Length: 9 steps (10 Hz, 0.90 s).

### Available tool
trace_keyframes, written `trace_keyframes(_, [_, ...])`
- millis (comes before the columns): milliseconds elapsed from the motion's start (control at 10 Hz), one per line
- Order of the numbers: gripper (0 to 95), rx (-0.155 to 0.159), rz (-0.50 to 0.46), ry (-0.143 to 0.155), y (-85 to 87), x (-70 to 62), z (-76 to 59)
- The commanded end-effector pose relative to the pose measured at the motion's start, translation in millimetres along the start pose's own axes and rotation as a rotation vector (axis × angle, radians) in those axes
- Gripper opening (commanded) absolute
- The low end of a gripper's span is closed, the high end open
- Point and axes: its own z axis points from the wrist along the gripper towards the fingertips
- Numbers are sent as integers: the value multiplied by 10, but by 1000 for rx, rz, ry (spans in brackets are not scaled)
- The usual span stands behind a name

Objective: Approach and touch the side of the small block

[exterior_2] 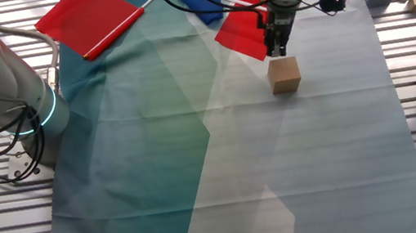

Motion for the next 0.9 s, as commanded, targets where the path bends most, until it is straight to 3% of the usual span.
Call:
trace_keyframes(100, [0,-2,-25,-9,-117,117,24])
trace_keyframes(500, [0,-15,-83,-26,-434,392,88])
trace_keyframes(700, [0,-17,-85,-34,-519,426,117])
trace_keyframes(900, [0,-27,-92,-31,-613,361,101])
